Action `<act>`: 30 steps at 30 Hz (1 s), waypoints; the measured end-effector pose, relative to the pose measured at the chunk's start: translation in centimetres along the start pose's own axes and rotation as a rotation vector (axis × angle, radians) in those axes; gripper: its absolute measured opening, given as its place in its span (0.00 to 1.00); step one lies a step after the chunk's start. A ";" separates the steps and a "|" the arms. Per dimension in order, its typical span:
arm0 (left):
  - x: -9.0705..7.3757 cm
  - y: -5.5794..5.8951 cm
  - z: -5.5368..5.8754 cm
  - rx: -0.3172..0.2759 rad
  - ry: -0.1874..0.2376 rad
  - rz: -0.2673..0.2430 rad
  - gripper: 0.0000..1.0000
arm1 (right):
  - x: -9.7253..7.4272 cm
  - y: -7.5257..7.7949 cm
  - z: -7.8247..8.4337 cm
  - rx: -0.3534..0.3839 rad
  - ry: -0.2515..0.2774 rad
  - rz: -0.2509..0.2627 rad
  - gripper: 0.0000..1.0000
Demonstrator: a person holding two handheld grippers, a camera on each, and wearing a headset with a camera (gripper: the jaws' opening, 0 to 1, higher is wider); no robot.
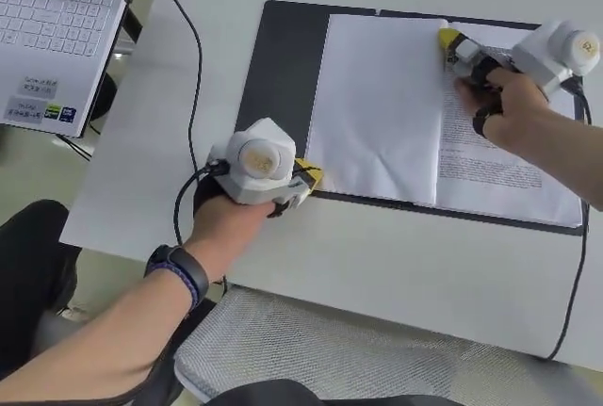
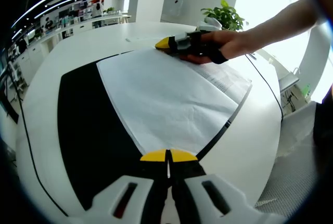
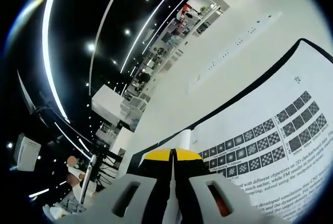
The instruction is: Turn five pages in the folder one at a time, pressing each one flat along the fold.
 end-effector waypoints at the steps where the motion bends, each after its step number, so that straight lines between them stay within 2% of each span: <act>1: 0.0 0.0 0.0 0.000 0.000 -0.001 0.00 | -0.2 -0.1 0.2 0.000 -0.004 -0.003 0.00; 5: 0.0 0.0 0.0 0.004 -0.001 -0.004 0.00 | -1.4 -0.9 1.1 0.014 -0.022 -0.025 0.00; 11: -0.1 0.0 0.0 -0.011 0.002 -0.008 0.00 | -3.8 -2.5 2.8 -0.027 -0.053 -0.046 0.00; 13: 0.1 0.0 0.1 -0.009 0.002 -0.009 0.00 | -4.2 -2.1 3.1 -0.029 -0.058 -0.053 0.00; 24: 0.4 -0.3 0.2 -0.015 0.003 -0.005 0.00 | -8.2 -3.9 6.3 -0.041 -0.076 -0.090 0.00; 30: 0.5 -0.3 0.3 -0.025 0.007 0.000 0.00 | -9.8 -4.1 7.8 -0.048 -0.093 -0.107 0.00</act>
Point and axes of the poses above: the centre of the closed fingertips' face, and the gripper's own axes: x roughly forward along the fingers, y roughly to its right, z roughly out of its underside, the point moved 9 cm from there along -x, roughly backward along the fingers, and after that the axes turned 2 degrees about -y, right-handed, at the moved point
